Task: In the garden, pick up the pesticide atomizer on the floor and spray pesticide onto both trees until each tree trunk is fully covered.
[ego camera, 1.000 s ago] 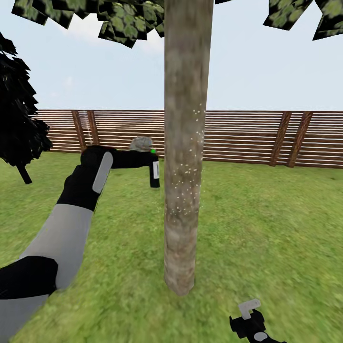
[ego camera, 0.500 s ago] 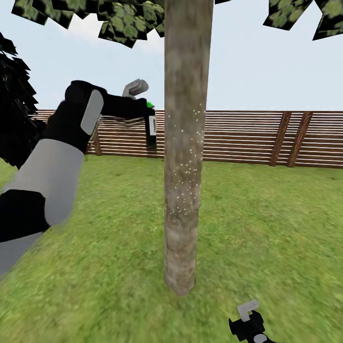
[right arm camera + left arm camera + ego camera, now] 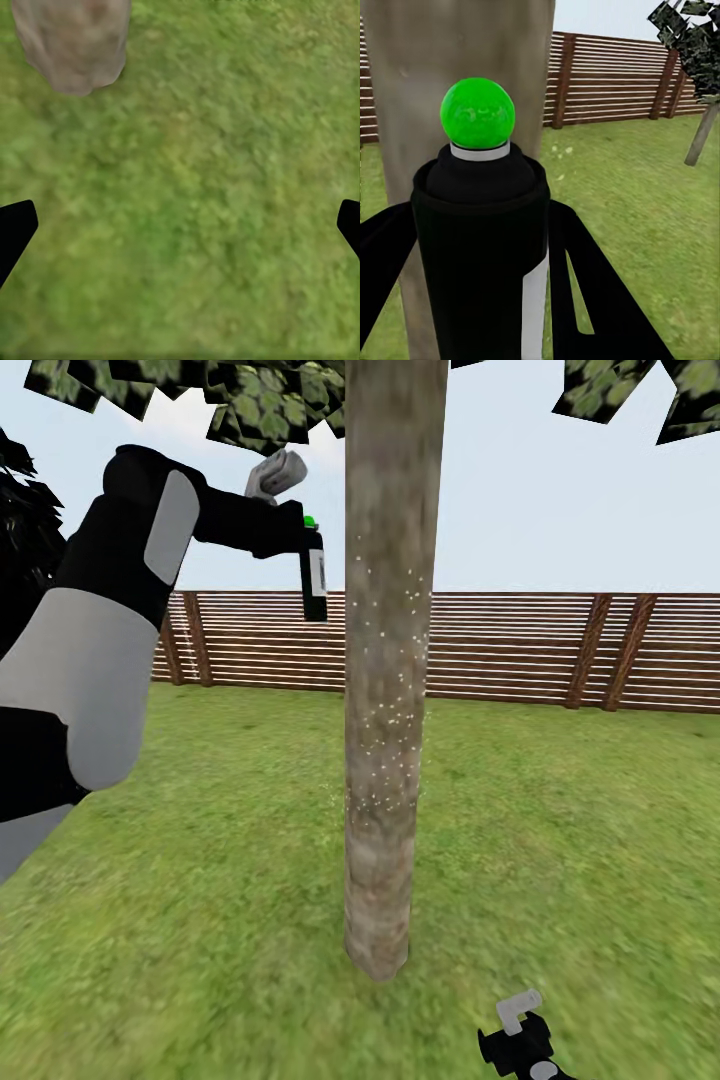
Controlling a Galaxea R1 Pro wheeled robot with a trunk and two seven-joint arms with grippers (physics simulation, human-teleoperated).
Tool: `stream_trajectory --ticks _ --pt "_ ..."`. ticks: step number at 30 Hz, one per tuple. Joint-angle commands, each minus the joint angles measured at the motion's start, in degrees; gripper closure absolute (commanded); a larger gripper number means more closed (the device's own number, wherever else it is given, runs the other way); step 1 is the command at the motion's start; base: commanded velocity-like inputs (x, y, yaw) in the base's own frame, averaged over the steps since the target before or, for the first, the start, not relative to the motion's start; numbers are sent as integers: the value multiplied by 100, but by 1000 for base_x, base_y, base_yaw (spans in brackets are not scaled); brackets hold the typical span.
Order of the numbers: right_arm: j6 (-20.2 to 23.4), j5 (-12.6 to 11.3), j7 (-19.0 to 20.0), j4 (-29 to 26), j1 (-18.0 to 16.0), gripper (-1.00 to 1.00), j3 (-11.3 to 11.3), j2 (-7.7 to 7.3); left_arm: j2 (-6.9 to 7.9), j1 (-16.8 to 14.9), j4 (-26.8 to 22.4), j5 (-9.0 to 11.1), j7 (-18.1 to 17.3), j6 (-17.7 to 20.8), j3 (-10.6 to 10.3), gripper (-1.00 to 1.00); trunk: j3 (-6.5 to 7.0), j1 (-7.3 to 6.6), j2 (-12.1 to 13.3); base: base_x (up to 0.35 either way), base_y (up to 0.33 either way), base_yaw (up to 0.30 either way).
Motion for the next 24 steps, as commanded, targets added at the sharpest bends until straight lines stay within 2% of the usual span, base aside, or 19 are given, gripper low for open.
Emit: stream_trajectory --ticks 1,3,9,10,11,12,13,17,20,21,22,24 --pt "0 0 0 0 0 -100 0 0 0 -4 57 6 0 1 1 100 0 0 0 0 0 0" --pt "0 0 0 0 0 -100 0 0 6 -7 269 2 0 -5 1 100 0 0 0 0 0 0" --pt "0 0 0 0 0 -100 0 0 25 -8 466 -14 2 -12 0 100 0 0 0 0 0 0" --pt "0 0 0 0 0 -100 0 0 -4 -8 522 -11 1 -10 -8 100 0 0 0 0 0 0" --pt "0 0 0 0 0 -100 0 0 -105 -8 564 -6 0 -12 -8 100 0 0 0 0 0 0" --pt "0 0 0 0 0 -100 0 0 -285 -8 688 -4 0 -15 -6 100 0 0 0 0 0 0" --pt "0 0 0 0 0 -100 0 0 -382 -8 829 -3 3 -20 2 100 0 0 0 0 0 0" --pt "0 0 0 0 0 -100 0 0 -444 -8 1472 -10 29 -47 35 100 0 0 0 0 0 0" --pt "0 0 0 0 0 -100 0 0 -312 -8 1573 -18 41 -51 37 100 0 0 0 0 0 0" --pt "0 0 0 0 0 -100 0 0 -217 -8 1580 -19 42 -52 37 100 0 0 0 0 0 0" --pt "0 0 0 0 0 -100 0 0 -26 -8 1588 -19 41 -52 36 100 0 0 0 0 0 0" --pt "0 0 0 0 0 -100 0 0 104 -8 1591 -19 40 -52 36 100 0 0 0 0 0 0"
